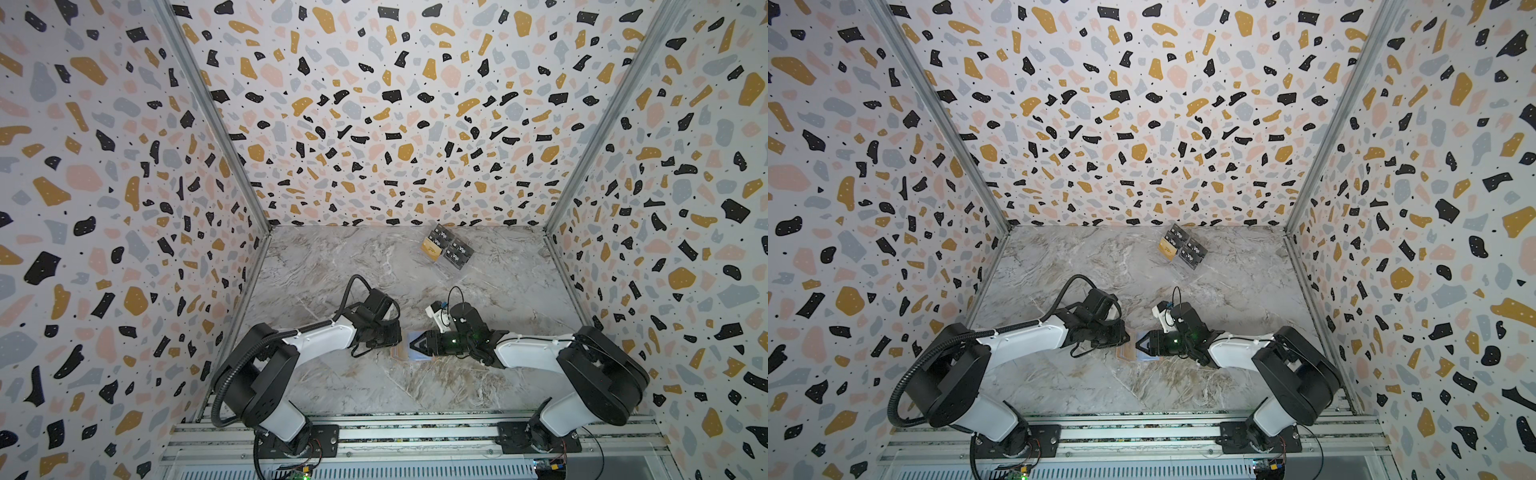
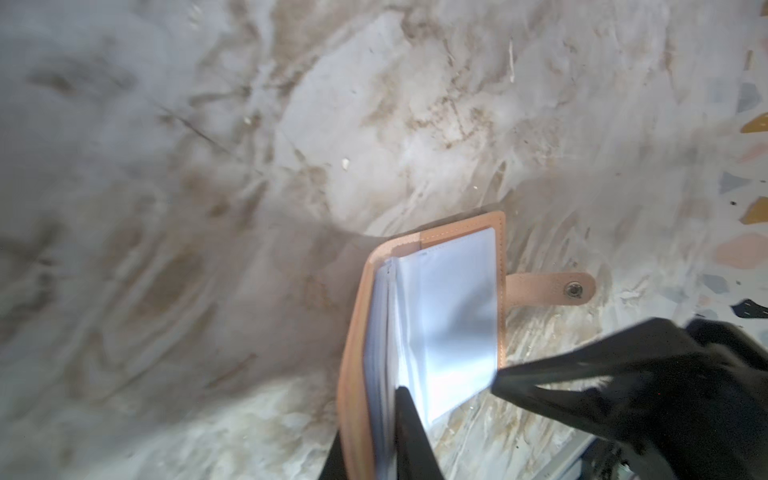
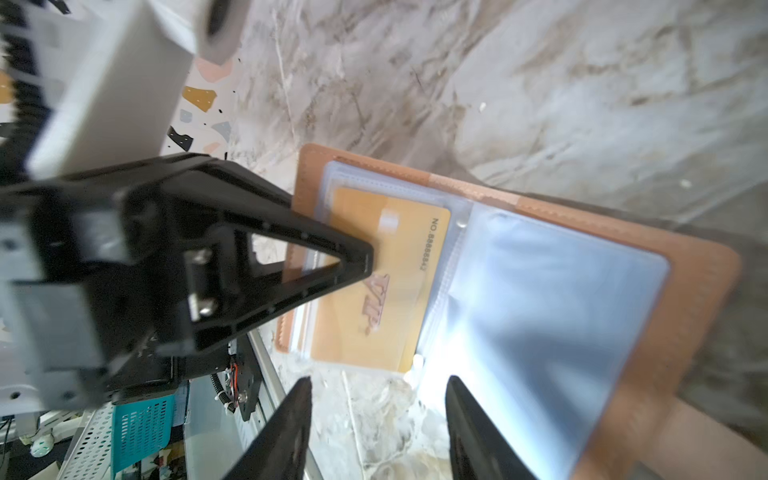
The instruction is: Put the credit cards into the card holder
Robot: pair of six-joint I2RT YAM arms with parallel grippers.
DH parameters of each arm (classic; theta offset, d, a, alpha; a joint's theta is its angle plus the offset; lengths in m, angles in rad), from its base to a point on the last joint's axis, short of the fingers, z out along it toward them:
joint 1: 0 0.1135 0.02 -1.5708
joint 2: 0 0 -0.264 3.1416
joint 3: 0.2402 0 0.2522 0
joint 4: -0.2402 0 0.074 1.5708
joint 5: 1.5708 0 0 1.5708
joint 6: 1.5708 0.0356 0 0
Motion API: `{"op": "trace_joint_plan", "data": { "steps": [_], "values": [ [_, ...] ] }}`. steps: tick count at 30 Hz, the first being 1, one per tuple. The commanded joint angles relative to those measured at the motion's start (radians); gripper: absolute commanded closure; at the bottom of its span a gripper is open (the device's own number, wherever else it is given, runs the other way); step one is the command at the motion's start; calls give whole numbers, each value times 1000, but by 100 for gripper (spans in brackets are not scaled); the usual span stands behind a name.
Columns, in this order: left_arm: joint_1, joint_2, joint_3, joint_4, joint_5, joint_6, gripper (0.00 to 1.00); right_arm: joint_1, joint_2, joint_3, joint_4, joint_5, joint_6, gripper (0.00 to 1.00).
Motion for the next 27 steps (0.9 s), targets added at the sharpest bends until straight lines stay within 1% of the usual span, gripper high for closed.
{"op": "trace_joint_plan", "data": {
  "steps": [1, 4, 7, 9, 11, 14, 16, 19, 22, 25, 27],
  "values": [
    [-20, 10, 62, -217, -204, 25, 91, -17, -68, 16, -65, 28, -62, 46],
    [-50, 50, 122, -306, -281, 24, 91, -47, -88, -24, -35, 14, -71, 46],
    [-84, 83, 192, -373, -331, 18, 87, -75, -93, -54, -8, -11, -81, 46],
    [-101, 104, 231, -400, -340, 6, 81, -85, -88, -73, 18, -26, -86, 46],
    [-116, 124, 258, -402, -322, -9, 74, -104, -81, -86, 23, -32, -99, 46],
    [-138, 140, 286, -372, -280, -41, 67, -145, -91, -118, 59, -56, -103, 45],
    [-154, 153, 318, -361, -254, -56, 64, -183, -101, -124, 61, -90, -115, 44],
    [-188, 187, 381, -388, -258, -60, 62, -239, -117, -120, 38, -126, -148, 44],
    [-211, 209, 417, -397, -254, -70, 60, -270, -122, -120, 10, -123, -175, 43],
    [-234, 232, 450, -389, -240, -70, 52, -280, -99, -131, 28, -129, -178, 42],
    [-245, 252, 461, -358, -211, -64, 50, -286, -68, -141, 62, -157, -166, 41]
  ]
}}
